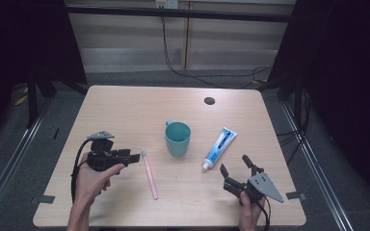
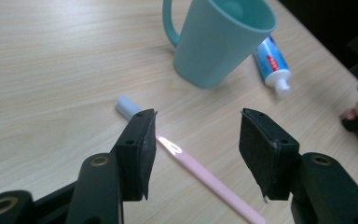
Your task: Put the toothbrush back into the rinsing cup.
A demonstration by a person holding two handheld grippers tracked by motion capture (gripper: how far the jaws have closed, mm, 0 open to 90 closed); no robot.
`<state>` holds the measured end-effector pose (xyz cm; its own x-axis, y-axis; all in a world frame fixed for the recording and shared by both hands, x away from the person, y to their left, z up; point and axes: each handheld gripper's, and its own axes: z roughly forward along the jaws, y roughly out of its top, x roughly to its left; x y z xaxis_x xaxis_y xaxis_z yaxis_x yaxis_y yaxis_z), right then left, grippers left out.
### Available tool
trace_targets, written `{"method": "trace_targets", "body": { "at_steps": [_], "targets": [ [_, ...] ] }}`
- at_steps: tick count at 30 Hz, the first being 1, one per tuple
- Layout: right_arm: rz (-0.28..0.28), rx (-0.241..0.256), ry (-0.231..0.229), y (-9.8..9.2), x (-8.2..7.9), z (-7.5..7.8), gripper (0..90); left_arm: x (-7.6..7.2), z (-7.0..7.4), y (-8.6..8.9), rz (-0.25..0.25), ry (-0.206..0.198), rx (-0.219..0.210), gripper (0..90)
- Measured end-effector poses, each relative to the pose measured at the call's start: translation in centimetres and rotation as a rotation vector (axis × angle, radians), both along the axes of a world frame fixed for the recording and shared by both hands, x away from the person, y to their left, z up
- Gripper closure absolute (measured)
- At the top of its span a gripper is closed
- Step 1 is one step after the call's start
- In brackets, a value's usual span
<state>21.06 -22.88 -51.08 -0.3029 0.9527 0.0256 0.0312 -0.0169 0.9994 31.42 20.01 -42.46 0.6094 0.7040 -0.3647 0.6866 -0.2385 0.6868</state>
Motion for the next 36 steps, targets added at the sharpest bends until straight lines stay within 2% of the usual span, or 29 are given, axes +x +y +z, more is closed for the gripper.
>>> {"method": "trace_targets", "body": {
  "at_steps": [5,9,12,13,14,19,24,27,33,36],
  "targets": [
    [-0.001,0.002,0.001,0.0,0.0,0.0,13.7,0.4,0.2,-0.3,-0.008,0.038,0.053,49.4],
    [-0.001,-0.002,0.001,0.0,0.0,0.0,13.7,0.7,0.3,-0.5,-0.002,0.076,0.077,50.2],
    [-0.001,0.002,0.002,0.0,0.0,0.0,13.7,1.0,0.4,-0.6,0.011,0.085,0.106,50.7],
    [-0.001,0.0,0.001,0.0,0.0,0.0,13.7,1.2,0.3,-0.6,0.022,0.102,0.121,51.4],
    [-0.001,0.002,0.001,0.0,0.0,0.0,13.7,1.2,0.3,-0.6,0.022,0.102,0.121,51.4],
    [-0.001,0.0,0.001,0.0,0.0,0.0,13.7,1.8,0.0,-1.0,0.017,0.166,0.165,49.2],
    [-0.003,0.0,-0.001,0.0,0.0,0.0,13.7,2.3,-0.2,-1.3,0.026,0.194,0.188,50.6],
    [-0.002,0.0,0.001,0.0,0.0,0.0,13.7,2.7,-0.5,-1.6,0.031,0.23,0.205,49.0],
    [-0.003,0.001,0.0,0.0,0.0,0.0,13.7,3.2,-0.4,-2.8,0.003,0.287,0.277,48.3],
    [-0.003,0.002,-0.001,0.0,0.0,0.0,13.7,3.2,-0.3,-3.4,-0.013,0.315,0.289,48.2]
  ]
}}
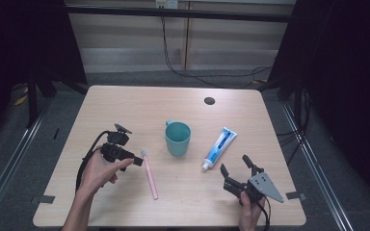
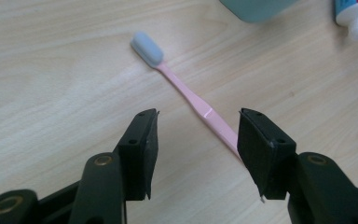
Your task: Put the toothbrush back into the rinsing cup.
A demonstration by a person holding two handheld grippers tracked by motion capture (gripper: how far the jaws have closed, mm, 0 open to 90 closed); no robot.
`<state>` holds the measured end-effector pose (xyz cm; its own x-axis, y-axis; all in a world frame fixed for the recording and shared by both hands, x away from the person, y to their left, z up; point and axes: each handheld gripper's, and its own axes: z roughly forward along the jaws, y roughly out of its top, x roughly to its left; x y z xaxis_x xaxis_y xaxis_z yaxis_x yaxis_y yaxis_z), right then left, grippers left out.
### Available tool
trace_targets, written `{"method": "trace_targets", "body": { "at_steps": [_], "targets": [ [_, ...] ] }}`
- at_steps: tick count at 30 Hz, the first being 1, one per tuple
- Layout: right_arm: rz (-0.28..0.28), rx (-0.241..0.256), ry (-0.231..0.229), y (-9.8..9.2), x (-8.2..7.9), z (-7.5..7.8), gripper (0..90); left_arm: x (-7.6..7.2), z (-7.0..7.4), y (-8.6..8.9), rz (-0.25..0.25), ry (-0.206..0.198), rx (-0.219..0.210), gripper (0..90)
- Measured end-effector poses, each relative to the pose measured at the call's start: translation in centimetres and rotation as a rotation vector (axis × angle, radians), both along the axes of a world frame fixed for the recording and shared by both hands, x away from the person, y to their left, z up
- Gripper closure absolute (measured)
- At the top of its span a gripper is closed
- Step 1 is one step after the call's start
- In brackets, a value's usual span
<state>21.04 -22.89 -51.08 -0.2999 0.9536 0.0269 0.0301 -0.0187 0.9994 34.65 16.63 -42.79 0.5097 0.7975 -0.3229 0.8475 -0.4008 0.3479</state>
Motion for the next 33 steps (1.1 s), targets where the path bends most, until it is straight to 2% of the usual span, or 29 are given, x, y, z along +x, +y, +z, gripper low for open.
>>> {"method": "trace_targets", "body": {
  "at_steps": [6,9,12,16,21,23,26,27,29,31,33],
  "targets": [
    [0.001,-0.001,0.001,0.0,0.0,0.0,13.7,-0.1,-0.4,-1.2,-0.02,0.052,0.006,50.1],
    [0.001,0.0,-0.001,0.0,0.0,0.0,13.7,0.0,-0.9,-1.8,-0.003,0.069,0.006,46.6],
    [0.001,-0.001,0.001,0.0,0.0,0.0,13.6,0.3,-1.3,-2.3,-0.012,0.103,0.027,46.4],
    [0.001,0.0,-0.002,0.0,0.0,0.0,13.6,0.6,-1.5,-2.8,-0.011,0.119,0.053,50.2],
    [-0.008,-0.005,0.001,0.1,0.0,0.0,13.6,0.7,-2.4,-3.8,-0.016,0.147,0.084,46.7],
    [-0.01,-0.005,0.001,0.1,0.0,0.0,13.6,0.7,-2.6,-4.0,-0.007,0.145,0.086,46.6],
    [-0.011,-0.004,0.001,0.1,0.0,0.0,13.6,0.9,-2.9,-4.4,-0.001,0.15,0.125,47.4],
    [-0.009,-0.005,0.0,0.1,0.0,0.0,13.6,0.8,-3.0,-4.5,0.005,0.153,0.121,47.9],
    [-0.01,-0.004,0.001,0.1,0.0,0.0,13.6,0.9,-3.1,-4.6,0.008,0.154,0.141,49.7],
    [-0.01,-0.004,-0.001,0.1,0.0,0.0,13.6,1.0,-3.1,-4.7,0.018,0.156,0.134,49.6],
    [-0.009,-0.003,0.0,0.1,0.0,0.0,13.6,1.0,-3.1,-4.8,0.011,0.159,0.145,49.5]
  ]
}}
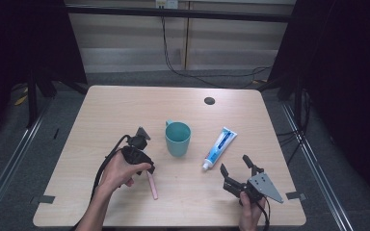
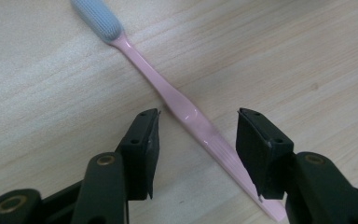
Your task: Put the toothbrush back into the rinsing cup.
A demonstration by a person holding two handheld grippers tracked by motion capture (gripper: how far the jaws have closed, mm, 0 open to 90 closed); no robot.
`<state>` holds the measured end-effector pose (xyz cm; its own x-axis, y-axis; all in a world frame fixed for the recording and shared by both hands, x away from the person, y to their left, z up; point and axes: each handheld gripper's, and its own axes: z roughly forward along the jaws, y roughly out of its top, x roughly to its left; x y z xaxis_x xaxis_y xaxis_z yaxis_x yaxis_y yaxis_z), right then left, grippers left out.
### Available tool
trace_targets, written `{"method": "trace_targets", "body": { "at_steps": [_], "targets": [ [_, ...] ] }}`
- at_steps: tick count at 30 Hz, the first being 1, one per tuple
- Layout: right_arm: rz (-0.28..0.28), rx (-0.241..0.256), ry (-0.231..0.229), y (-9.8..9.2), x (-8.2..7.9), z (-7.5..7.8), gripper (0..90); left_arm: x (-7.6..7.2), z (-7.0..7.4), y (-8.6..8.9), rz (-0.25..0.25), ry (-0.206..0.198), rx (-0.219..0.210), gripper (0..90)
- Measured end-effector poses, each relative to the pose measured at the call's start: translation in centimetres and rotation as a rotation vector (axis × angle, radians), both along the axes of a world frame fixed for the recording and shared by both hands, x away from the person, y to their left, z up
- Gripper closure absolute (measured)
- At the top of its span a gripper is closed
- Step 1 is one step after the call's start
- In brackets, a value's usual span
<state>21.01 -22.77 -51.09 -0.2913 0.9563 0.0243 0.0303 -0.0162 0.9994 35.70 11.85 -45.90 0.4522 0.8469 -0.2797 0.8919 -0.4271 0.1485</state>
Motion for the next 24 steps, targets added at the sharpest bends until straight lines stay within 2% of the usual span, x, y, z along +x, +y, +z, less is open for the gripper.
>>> {"method": "trace_targets", "body": {
  "at_steps": [3,7,10,13,18,24],
  "targets": [
    [0.0,-0.001,0.0,0.0,0.0,0.0,13.6,0.0,-0.2,-0.3,-0.004,0.01,0.002,48.9],
    [0.0,-0.002,0.0,0.0,0.0,0.0,13.6,0.0,-0.7,-0.7,-0.008,0.01,0.031,48.4],
    [0.001,-0.001,0.0,0.0,0.0,0.0,13.6,0.1,-0.7,-0.9,-0.005,-0.001,0.04,50.6],
    [0.001,-0.001,-0.001,0.0,0.0,0.0,13.6,0.1,-0.7,-1.1,-0.012,-0.028,0.089,53.2],
    [0.002,-0.002,-0.003,-0.1,0.0,0.0,13.6,0.0,-0.6,-1.2,-0.042,-0.046,0.116,58.2],
    [0.001,-0.001,-0.002,0.0,0.0,0.0,13.6,0.2,-0.6,-1.0,-0.052,-0.046,0.118,64.0]
  ]
}}
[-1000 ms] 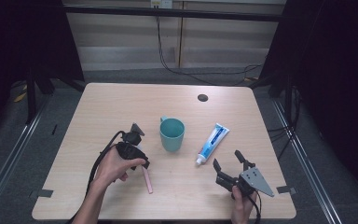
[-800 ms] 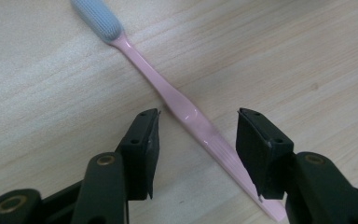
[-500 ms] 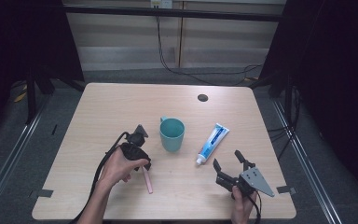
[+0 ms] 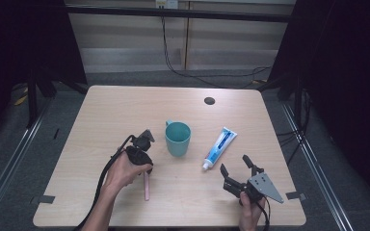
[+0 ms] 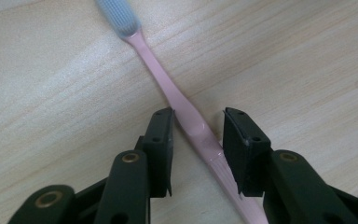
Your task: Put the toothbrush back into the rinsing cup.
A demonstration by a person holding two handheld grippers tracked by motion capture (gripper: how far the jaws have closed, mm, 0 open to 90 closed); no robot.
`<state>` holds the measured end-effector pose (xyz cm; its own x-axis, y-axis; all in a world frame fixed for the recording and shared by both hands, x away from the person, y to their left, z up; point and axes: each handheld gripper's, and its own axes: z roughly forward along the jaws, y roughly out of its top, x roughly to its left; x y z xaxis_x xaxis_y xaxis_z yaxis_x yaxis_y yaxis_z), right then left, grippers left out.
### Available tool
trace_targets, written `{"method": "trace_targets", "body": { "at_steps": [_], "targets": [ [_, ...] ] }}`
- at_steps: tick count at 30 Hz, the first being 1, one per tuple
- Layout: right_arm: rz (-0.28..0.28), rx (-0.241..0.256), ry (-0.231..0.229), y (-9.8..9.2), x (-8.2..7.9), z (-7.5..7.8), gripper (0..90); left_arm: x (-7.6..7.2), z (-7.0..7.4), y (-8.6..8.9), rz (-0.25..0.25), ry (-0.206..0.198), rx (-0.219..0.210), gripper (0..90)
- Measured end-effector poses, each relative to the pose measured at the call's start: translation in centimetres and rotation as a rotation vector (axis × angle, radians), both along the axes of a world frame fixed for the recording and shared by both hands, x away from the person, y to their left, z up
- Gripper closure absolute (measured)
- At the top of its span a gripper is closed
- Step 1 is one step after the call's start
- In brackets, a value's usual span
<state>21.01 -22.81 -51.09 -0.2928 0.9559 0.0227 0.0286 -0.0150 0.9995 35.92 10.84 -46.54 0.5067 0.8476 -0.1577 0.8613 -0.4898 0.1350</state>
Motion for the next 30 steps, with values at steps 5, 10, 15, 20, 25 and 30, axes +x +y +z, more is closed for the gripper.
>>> {"method": "trace_targets", "body": {
  "at_steps": [5,10,15,20,25,30],
  "targets": [
    [0.0,0.0,0.002,0.01,0.0,0.0,13.6,0.21,0.0,0.36,-0.011,-0.018,0.018,65.0],
    [-0.001,0.0,0.004,0.02,0.0,0.01,13.6,0.23,0.02,0.7,-0.044,-0.027,0.041,68.7],
    [0.0,-0.002,0.003,0.02,0.04,0.01,13.6,0.16,0.04,0.72,-0.074,-0.043,0.069,72.6],
    [0.0,-0.003,0.003,0.02,0.04,0.01,13.6,0.14,0.02,0.59,-0.082,-0.045,0.079,74.1],
    [0.001,-0.003,0.003,0.03,0.04,0.01,13.6,0.06,0.04,0.59,-0.109,-0.052,0.097,72.2],
    [0.001,-0.003,0.004,0.02,0.05,0.01,13.6,-0.34,0.0,0.61,-0.134,-0.075,0.095,74.9]
  ]
}}
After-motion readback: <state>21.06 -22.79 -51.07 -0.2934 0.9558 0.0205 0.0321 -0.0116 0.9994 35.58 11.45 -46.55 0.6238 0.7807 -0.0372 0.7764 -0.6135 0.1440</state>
